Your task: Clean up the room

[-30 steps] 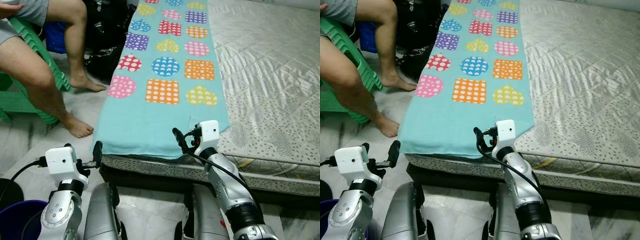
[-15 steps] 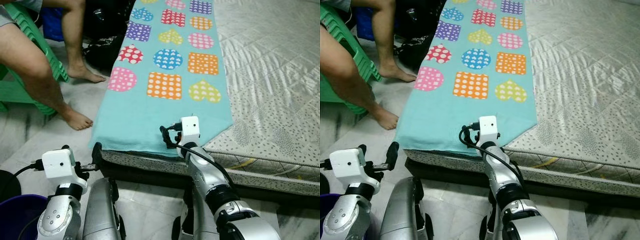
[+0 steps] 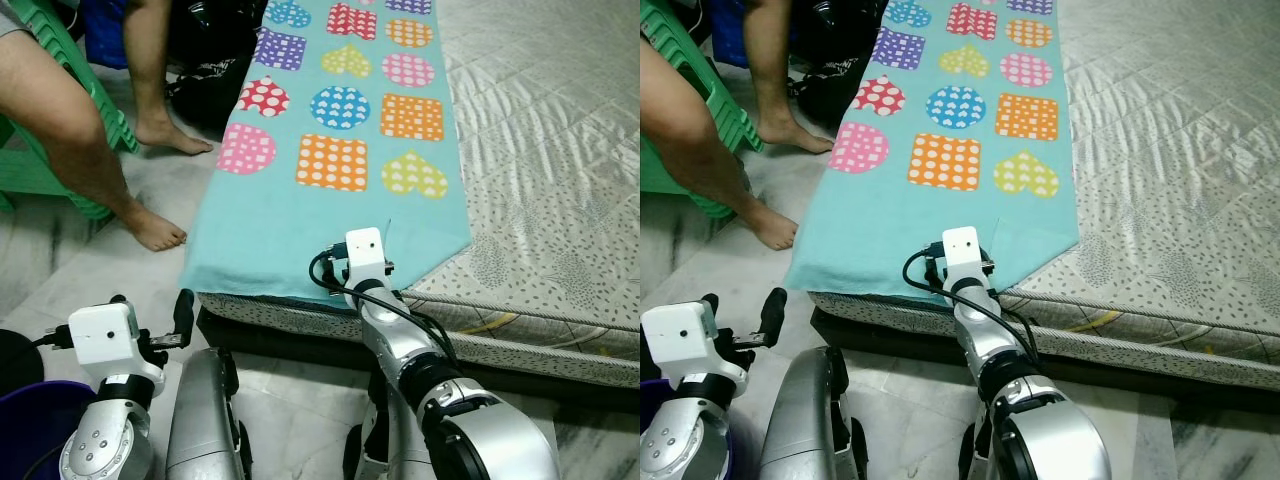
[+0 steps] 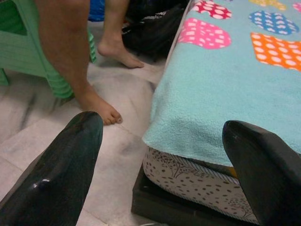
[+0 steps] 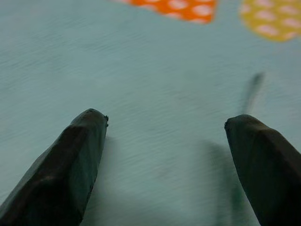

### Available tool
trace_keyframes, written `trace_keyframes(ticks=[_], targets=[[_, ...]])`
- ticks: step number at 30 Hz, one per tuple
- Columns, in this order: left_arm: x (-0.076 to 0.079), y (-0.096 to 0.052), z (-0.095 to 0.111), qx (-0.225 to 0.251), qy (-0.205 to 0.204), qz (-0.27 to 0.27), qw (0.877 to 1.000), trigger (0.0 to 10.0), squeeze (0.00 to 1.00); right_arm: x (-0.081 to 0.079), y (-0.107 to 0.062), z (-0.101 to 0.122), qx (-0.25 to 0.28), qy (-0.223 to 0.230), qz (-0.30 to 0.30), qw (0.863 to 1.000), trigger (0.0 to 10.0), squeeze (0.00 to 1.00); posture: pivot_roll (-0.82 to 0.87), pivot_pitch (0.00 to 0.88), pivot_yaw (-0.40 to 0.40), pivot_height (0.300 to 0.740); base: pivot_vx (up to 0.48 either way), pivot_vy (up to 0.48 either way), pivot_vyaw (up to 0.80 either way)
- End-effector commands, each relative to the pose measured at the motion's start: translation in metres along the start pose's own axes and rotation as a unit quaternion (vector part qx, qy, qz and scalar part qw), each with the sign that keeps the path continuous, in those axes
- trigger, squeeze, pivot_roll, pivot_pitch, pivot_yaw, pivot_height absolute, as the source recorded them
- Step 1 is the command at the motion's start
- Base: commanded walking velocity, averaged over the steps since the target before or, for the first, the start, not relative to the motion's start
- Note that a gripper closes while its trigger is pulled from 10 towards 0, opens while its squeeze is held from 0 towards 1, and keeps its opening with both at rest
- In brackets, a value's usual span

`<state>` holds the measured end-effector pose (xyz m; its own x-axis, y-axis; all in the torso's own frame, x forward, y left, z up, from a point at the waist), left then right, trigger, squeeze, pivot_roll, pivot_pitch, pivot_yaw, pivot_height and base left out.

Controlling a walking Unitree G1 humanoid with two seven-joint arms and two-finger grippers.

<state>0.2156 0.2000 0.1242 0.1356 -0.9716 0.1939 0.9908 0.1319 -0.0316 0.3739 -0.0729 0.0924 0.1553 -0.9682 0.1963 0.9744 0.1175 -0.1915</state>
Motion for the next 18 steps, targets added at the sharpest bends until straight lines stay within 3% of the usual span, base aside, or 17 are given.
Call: trace_keyframes(ticks=[1,10,11,12,13,18], targets=[[0.002,-0.003,0.001,-0.003,0.003,0.001,1.000,10.0,0.00,0.010,0.001,-0.003,-0.007,-0.003,-0.025,1.000,10.0,0.00,0.27,0.261,-0.087,0.541,0.000,0.000,0.00],[0.004,-0.001,-0.001,-0.008,0.000,-0.002,1.000,10.0,0.00,0.033,-0.003,-0.029,-0.085,-0.058,-0.052,0.993,10.0,0.00,0.26,0.251,-0.085,0.541,0.000,0.000,0.00],[0.004,-0.001,-0.001,-0.008,0.000,-0.003,1.000,10.0,0.00,0.034,-0.003,-0.031,-0.090,-0.062,-0.051,0.993,9.3,0.00,0.26,0.249,-0.085,0.541,0.000,0.000,0.00],[0.004,0.000,-0.001,-0.008,0.000,-0.003,1.000,10.0,0.00,0.034,-0.004,-0.033,-0.095,-0.066,-0.051,0.992,5.3,0.00,0.26,0.249,-0.085,0.541,0.000,0.000,0.00],[0.004,0.000,-0.001,-0.008,0.000,-0.004,1.000,10.0,0.00,0.035,-0.005,-0.037,-0.103,-0.075,-0.051,0.991,0.0,0.00,0.26,0.245,-0.084,0.541,0.000,0.000,0.00],[0.004,0.002,-0.001,-0.007,0.000,-0.005,1.000,10.0,0.00,0.036,-0.007,-0.041,-0.110,-0.081,-0.052,0.989,0.0,0.00,0.26,0.241,-0.083,0.541,0.000,0.000,0.00]])
Point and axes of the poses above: a point about 5 cm out from each wrist's last joint towards the gripper, its own y axis pointing out of the wrist towards the gripper, its own z axis along the axis of the wrist's last joint, x = y × z, the point moved 1 cm from there along y, pointing out of the wrist towards the gripper, and after that the axes turned 7 degrees about -y, right-handed, at the moved point
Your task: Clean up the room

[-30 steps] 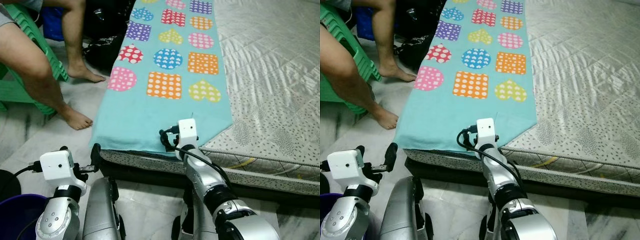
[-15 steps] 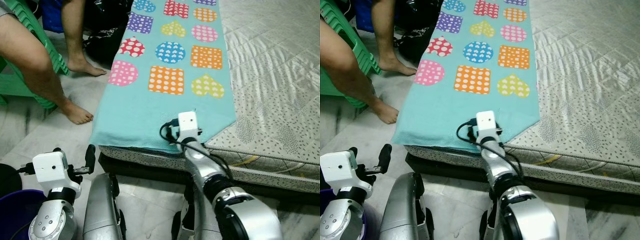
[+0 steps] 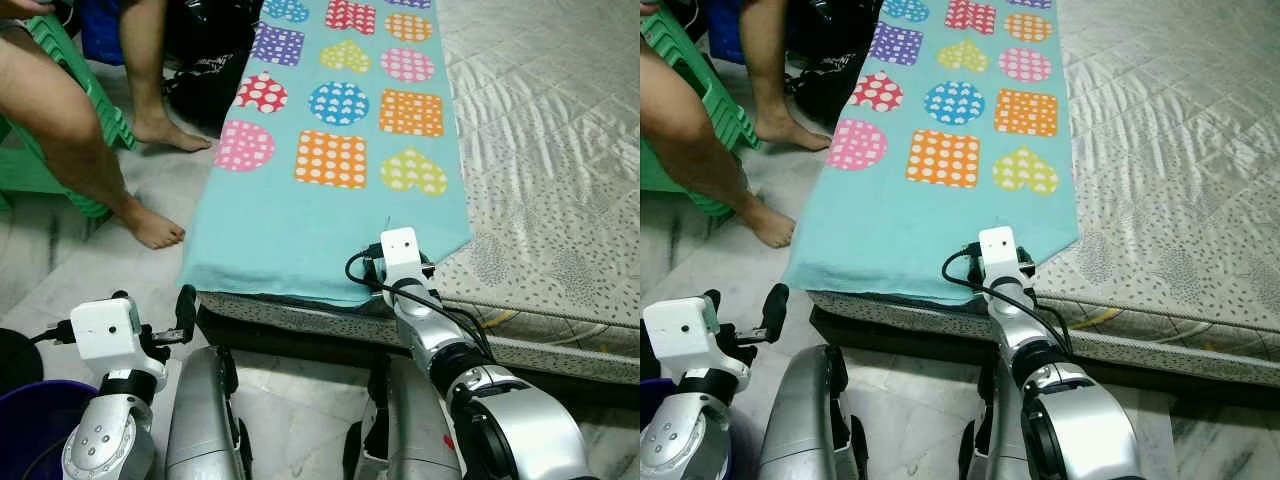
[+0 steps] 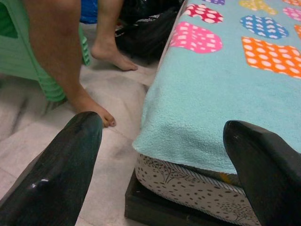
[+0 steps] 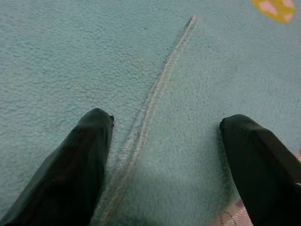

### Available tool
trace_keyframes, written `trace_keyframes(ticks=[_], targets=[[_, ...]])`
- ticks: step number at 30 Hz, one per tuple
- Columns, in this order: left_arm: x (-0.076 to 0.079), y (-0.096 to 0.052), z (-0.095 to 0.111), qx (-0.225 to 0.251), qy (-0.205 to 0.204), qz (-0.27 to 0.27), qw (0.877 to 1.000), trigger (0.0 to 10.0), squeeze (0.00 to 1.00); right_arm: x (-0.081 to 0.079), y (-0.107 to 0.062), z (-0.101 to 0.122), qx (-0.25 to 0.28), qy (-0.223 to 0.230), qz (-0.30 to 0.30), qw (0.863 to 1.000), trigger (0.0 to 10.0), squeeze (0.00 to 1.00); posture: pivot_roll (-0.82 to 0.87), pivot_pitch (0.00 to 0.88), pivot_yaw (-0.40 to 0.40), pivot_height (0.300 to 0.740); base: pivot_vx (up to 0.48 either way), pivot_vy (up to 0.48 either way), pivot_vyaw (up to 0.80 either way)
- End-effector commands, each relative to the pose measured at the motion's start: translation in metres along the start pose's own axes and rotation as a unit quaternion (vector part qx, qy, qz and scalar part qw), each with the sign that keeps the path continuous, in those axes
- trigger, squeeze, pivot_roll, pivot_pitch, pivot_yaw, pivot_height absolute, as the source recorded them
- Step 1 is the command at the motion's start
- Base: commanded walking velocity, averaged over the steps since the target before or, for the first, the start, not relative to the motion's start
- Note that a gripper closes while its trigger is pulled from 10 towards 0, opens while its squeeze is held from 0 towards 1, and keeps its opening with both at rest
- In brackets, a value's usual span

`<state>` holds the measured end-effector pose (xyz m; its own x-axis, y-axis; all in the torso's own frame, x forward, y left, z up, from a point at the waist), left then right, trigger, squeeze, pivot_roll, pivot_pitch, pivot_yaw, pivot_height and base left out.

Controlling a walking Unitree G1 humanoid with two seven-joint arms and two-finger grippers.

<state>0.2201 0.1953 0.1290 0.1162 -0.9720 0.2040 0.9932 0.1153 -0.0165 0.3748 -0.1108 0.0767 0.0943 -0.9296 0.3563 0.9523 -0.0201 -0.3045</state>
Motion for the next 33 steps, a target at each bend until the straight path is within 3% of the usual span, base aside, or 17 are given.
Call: trace_keyframes(ticks=[1,8,14,21,33], targets=[[-0.002,-0.002,-0.005,-0.013,0.005,0.004,1.000,10.0,0.00,0.000,-0.003,-0.019,-0.035,-0.009,-0.002,0.999,0.0,0.00,0.26,0.240,-0.083,0.541,0.000,0.000,0.00],[-0.001,0.000,-0.004,-0.010,0.005,0.003,1.000,10.0,0.00,-0.002,-0.004,-0.021,-0.039,0.014,-0.001,0.999,0.0,0.00,0.26,0.232,-0.085,0.541,0.000,0.000,0.00],[-0.002,0.001,-0.003,-0.006,0.005,0.004,1.000,10.0,0.00,-0.001,-0.005,-0.022,-0.041,0.075,-0.017,0.996,0.0,0.00,0.25,0.224,-0.085,0.541,0.000,0.000,0.00],[0.002,0.002,-0.001,-0.001,-0.009,-0.014,1.000,10.0,0.00,0.009,-0.005,-0.027,-0.055,0.135,-0.045,0.988,0.0,0.00,0.25,0.219,-0.079,0.541,0.000,0.000,0.00],[0.008,0.003,0.001,-0.001,-0.023,-0.041,0.999,10.0,0.00,0.026,-0.002,-0.023,-0.046,0.186,-0.082,0.978,0.0,0.00,0.25,0.211,-0.073,0.541,0.000,0.000,0.00]])
Point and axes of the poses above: a point about 5 cm out from each wrist's last joint towards the gripper, its own y axis pointing out of the wrist towards the gripper, its own z axis along the axis of the wrist's last joint, x = y × z, the point moved 1 cm from there along y, pointing out of the wrist towards the gripper, and after that the axes turned 7 degrees about -y, right-handed, at the moved point
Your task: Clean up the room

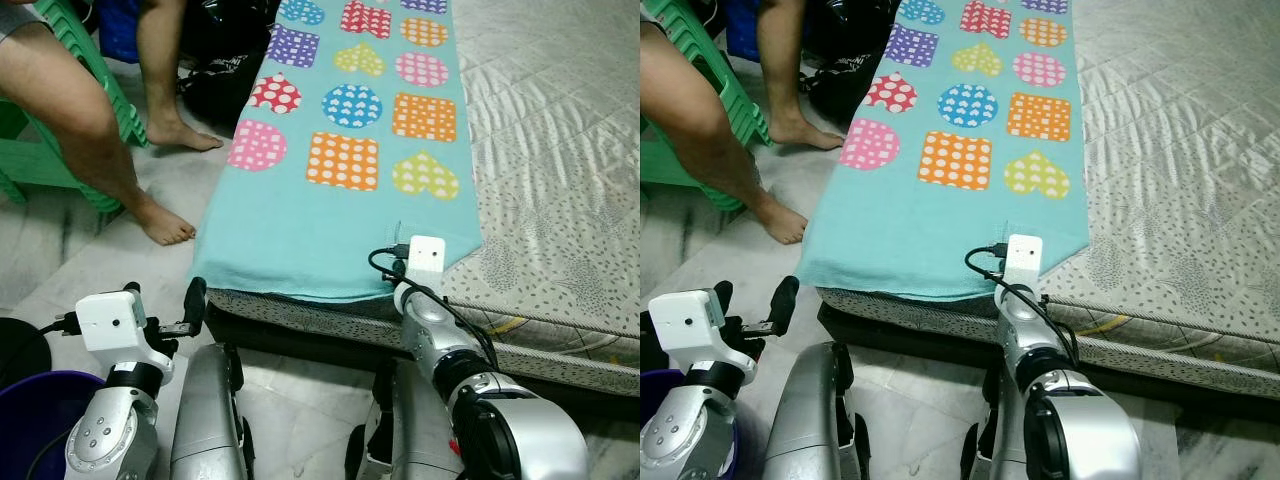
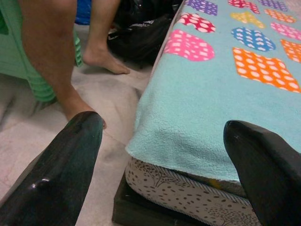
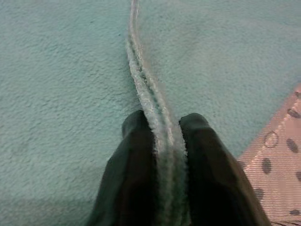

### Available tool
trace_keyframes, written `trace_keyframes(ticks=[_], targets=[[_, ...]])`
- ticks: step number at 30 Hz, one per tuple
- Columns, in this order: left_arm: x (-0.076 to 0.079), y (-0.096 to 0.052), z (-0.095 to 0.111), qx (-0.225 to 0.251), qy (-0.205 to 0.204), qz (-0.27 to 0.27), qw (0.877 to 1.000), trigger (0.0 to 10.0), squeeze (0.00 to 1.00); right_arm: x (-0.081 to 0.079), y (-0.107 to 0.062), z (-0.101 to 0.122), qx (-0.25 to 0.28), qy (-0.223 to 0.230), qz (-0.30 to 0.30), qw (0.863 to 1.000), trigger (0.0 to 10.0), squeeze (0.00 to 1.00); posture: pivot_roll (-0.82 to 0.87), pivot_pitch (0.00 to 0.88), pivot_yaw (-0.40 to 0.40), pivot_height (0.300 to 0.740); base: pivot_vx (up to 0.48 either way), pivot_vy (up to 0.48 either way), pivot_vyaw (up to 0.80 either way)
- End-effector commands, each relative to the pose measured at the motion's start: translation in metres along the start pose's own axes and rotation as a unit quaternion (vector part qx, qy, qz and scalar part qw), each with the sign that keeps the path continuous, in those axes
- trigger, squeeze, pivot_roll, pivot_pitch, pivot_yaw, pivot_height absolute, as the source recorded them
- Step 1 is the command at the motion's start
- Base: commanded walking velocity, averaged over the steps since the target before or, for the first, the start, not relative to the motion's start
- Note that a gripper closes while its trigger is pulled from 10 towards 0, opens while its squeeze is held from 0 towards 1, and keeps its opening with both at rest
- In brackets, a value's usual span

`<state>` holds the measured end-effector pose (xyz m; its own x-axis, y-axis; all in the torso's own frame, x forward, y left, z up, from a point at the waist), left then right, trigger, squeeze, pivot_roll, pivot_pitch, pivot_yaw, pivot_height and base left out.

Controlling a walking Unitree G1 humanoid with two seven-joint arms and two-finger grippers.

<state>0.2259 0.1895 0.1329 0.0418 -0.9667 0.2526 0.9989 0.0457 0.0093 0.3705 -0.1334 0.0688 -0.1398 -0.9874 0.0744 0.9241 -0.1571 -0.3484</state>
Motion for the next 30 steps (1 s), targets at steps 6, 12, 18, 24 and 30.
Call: trace_keyframes(ticks=[6,12,18,24,30], targets=[[0.001,0.000,-0.002,-0.004,0.002,-0.008,1.000,10.0,0.00,0.024,0.003,0.000,-0.003,0.046,-0.042,0.998,0.0,0.00,0.24,0.206,-0.072,0.541,0.000,0.000,0.00],[0.001,0.001,-0.003,-0.006,0.001,-0.010,1.000,10.0,0.00,0.036,-0.001,-0.016,-0.022,0.082,-0.061,0.995,0.0,0.00,0.23,0.201,-0.071,0.541,0.000,0.000,0.00],[0.002,0.001,-0.004,-0.010,-0.001,-0.014,1.000,10.0,0.00,0.047,-0.005,-0.030,-0.046,0.099,-0.074,0.991,0.7,0.00,0.23,0.197,-0.068,0.541,0.000,0.000,0.00],[0.001,0.001,-0.005,-0.013,0.000,-0.016,1.000,10.0,0.00,0.052,-0.011,-0.034,-0.055,0.104,-0.080,0.990,4.3,0.00,0.22,0.193,-0.066,0.541,0.000,0.000,0.00],[0.002,0.000,-0.007,-0.017,0.000,-0.020,1.000,10.0,0.00,0.060,-0.025,-0.036,-0.054,0.117,-0.096,0.987,10.0,0.00,0.21,0.190,-0.060,0.541,0.000,0.000,0.00]])
Point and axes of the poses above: a point about 5 cm out from each wrist's last joint towards the gripper, its own y axis pointing out of the wrist towards the gripper, its own z axis along the axis of the wrist's last joint, x = y × z, the point moved 1 cm from there along y, pointing out of the wrist towards the gripper, and after that the axes turned 7 degrees about -y, right-handed, at the moved point
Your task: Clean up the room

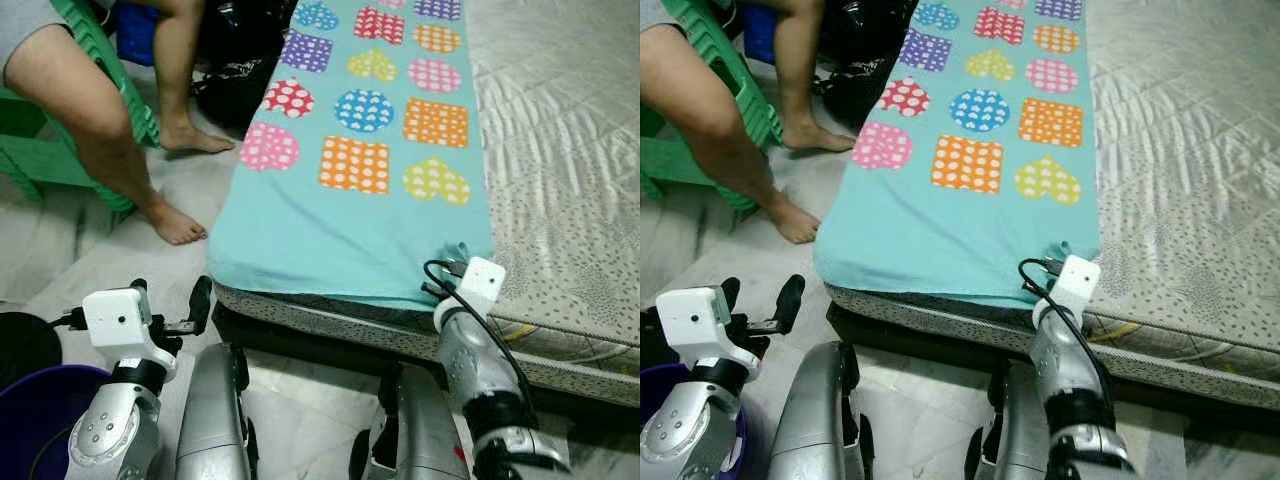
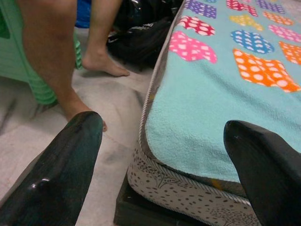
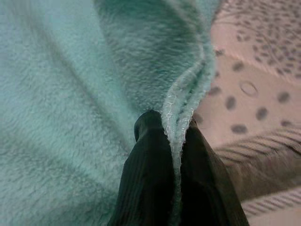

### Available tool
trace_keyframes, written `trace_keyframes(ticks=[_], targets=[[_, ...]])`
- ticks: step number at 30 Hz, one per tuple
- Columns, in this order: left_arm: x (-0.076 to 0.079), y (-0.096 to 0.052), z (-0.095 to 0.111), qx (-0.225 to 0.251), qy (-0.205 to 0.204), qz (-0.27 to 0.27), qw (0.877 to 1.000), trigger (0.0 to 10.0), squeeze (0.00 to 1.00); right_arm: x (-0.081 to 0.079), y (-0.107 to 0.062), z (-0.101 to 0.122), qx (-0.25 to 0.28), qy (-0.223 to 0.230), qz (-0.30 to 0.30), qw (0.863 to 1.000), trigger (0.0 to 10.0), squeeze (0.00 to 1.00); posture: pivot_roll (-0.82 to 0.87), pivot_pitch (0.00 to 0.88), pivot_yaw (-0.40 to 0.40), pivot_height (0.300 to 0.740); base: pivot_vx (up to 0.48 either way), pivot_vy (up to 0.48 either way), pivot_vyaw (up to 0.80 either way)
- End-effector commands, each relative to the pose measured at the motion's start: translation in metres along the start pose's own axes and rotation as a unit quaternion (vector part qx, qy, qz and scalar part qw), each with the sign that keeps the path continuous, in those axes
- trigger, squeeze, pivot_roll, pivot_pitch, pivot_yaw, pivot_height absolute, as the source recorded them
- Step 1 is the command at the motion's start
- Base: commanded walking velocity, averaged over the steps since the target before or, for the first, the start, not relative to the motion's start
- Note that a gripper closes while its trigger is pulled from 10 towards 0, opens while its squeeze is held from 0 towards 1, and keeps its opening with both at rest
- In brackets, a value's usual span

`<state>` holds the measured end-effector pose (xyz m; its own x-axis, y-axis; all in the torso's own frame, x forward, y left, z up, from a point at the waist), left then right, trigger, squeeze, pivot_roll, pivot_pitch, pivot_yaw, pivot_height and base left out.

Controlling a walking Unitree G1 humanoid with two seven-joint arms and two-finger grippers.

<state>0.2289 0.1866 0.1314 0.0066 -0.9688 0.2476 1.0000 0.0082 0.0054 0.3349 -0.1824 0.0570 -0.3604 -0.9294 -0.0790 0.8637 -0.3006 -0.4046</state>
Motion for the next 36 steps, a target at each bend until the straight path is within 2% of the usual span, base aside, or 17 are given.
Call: trace_keyframes(ticks=[1,7,8,12,22,25,26,30,36], targets=[[-0.001,-0.003,-0.005,-0.010,-0.003,-0.002,1.000,10.0,0.00,0.012,-0.004,-0.009,-0.022,0.005,-0.023,0.999,10.0,0.00,0.21,0.190,-0.060,0.541,0.000,0.000,0.00],[-0.001,-0.002,-0.006,-0.014,-0.004,-0.005,1.000,10.0,0.00,0.016,-0.018,-0.008,-0.024,0.031,-0.022,0.999,10.0,0.00,0.20,0.186,-0.054,0.541,0.000,0.000,0.00],[0.000,-0.001,-0.007,-0.015,-0.005,-0.007,1.000,10.0,0.00,0.018,-0.021,-0.010,-0.030,0.033,-0.022,0.999,10.0,1.00,0.19,0.184,-0.051,0.541,0.000,0.000,0.00],[0.002,0.000,-0.009,-0.023,-0.007,-0.012,1.000,10.0,0.00,0.021,-0.028,-0.018,-0.058,0.040,-0.026,0.997,10.0,1.00,0.19,0.180,-0.051,0.541,0.000,0.000,0.00],[0.002,0.001,-0.012,-0.028,-0.008,-0.015,0.999,10.0,0.00,0.019,-0.035,-0.021,-0.070,0.015,-0.015,0.997,10.0,1.00,0.18,0.172,-0.049,0.541,0.000,0.000,0.00],[0.002,0.002,-0.013,-0.028,-0.008,-0.016,0.999,10.0,0.00,0.022,-0.033,-0.016,-0.058,-0.001,-0.014,0.998,10.0,1.00,0.17,0.167,-0.047,0.541,0.000,0.000,0.00],[0.002,0.004,-0.013,-0.027,-0.007,-0.017,0.999,10.0,0.00,0.024,-0.033,-0.009,-0.039,-0.025,-0.016,0.999,10.0,1.00,0.17,0.166,-0.047,0.541,0.000,0.000,0.00],[0.001,0.007,-0.014,-0.027,-0.006,-0.017,0.999,10.0,0.00,0.031,-0.030,0.007,0.005,-0.061,-0.019,0.998,10.0,1.00,0.15,0.155,-0.046,0.541,0.000,0.000,0.00],[0.001,0.004,-0.019,-0.040,-0.008,-0.017,0.999,10.0,0.00,0.036,-0.032,0.019,0.048,-0.105,-0.009,0.993,10.0,1.00,0.13,0.142,-0.040,0.541,0.000,0.000,0.00]])
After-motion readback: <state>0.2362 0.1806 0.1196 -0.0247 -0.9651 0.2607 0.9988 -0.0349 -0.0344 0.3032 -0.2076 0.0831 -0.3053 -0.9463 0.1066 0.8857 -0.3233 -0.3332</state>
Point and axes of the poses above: a point about 5 cm out from each wrist's last joint towards the gripper, its own y axis pointing out of the wrist towards the gripper, its own z axis along the axis of the wrist's last joint, x = y × z, the point moved 1 cm from there along y, pointing out of the wrist towards the gripper, and after that the axes turned 7 degrees about -y, right-handed, at the moved point
